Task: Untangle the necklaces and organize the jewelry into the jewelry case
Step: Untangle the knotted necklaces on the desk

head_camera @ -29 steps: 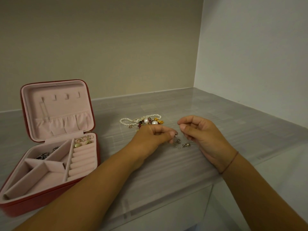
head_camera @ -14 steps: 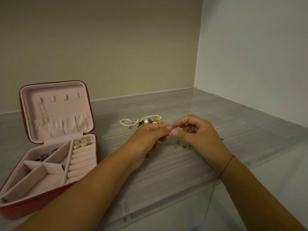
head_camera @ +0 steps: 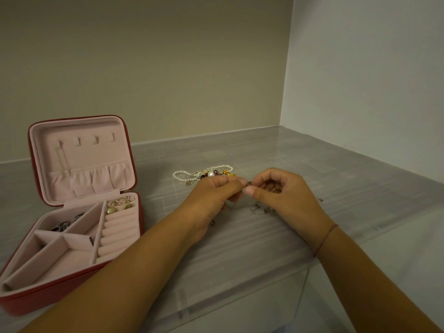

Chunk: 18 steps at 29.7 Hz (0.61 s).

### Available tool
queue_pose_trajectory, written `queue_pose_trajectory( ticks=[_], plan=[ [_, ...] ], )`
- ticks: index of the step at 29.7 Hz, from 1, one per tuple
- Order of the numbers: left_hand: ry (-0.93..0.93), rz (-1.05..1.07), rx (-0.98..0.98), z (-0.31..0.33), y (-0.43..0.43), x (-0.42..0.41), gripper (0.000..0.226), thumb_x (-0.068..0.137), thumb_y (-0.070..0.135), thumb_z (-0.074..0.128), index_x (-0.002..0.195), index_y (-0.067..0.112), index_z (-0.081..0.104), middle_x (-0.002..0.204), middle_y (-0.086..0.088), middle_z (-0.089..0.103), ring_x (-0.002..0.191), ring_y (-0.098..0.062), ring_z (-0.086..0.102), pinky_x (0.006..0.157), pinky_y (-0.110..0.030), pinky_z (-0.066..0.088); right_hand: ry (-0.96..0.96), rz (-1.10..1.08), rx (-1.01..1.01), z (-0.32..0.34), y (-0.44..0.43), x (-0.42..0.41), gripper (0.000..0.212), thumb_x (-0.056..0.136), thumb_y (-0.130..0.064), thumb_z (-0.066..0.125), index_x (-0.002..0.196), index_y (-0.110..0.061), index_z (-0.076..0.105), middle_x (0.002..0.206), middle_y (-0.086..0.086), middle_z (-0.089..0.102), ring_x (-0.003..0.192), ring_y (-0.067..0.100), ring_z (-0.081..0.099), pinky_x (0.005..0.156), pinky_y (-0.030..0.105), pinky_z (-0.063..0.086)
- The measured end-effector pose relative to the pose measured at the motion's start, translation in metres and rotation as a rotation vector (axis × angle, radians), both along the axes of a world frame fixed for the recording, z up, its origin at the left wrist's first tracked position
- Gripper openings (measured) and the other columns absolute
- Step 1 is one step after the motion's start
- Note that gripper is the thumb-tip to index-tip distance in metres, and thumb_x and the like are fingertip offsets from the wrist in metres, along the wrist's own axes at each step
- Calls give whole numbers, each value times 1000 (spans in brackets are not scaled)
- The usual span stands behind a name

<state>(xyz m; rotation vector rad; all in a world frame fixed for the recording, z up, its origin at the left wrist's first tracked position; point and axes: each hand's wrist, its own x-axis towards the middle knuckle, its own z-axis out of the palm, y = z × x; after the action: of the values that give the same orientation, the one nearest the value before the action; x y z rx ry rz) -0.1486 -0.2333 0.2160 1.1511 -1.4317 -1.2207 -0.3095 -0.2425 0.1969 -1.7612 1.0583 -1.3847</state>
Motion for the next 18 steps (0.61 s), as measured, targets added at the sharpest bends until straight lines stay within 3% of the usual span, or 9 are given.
queue_pose_trajectory(
  ticks=[2,10,14,18],
  plan=[
    [5,-6,0,0,0,0,11,89,20,63,81,18,70,66,5,58,60,-3,50,54,-14,40,9,-22,-25,0,-1,0,7,76,-12,75,80,-14,70,74,0,67,67,9,56,63,18,49],
    [2,-22,0,-1,0,0,8,83,11,68,79,18,68,66,7,64,60,-2,54,48,-9,39,29,-35,-41,0,-1,-1,8,80,-7,70,82,-15,71,80,3,68,72,15,58,67,21,50],
    [26,-50,-19,-1,1,1,13,92,22,59,93,18,71,71,3,69,59,0,56,50,-8,40,-10,-27,-53,0,0,-2,8,79,-9,71,81,-16,72,81,4,69,77,25,61,71,28,52],
    [7,-71,-71,-1,2,2,15,92,8,58,100,9,71,70,0,69,54,4,58,49,-8,40,-7,-23,-71,1,1,-2,9,78,-7,72,79,-16,71,79,4,69,78,28,61,72,33,51]
  ],
)
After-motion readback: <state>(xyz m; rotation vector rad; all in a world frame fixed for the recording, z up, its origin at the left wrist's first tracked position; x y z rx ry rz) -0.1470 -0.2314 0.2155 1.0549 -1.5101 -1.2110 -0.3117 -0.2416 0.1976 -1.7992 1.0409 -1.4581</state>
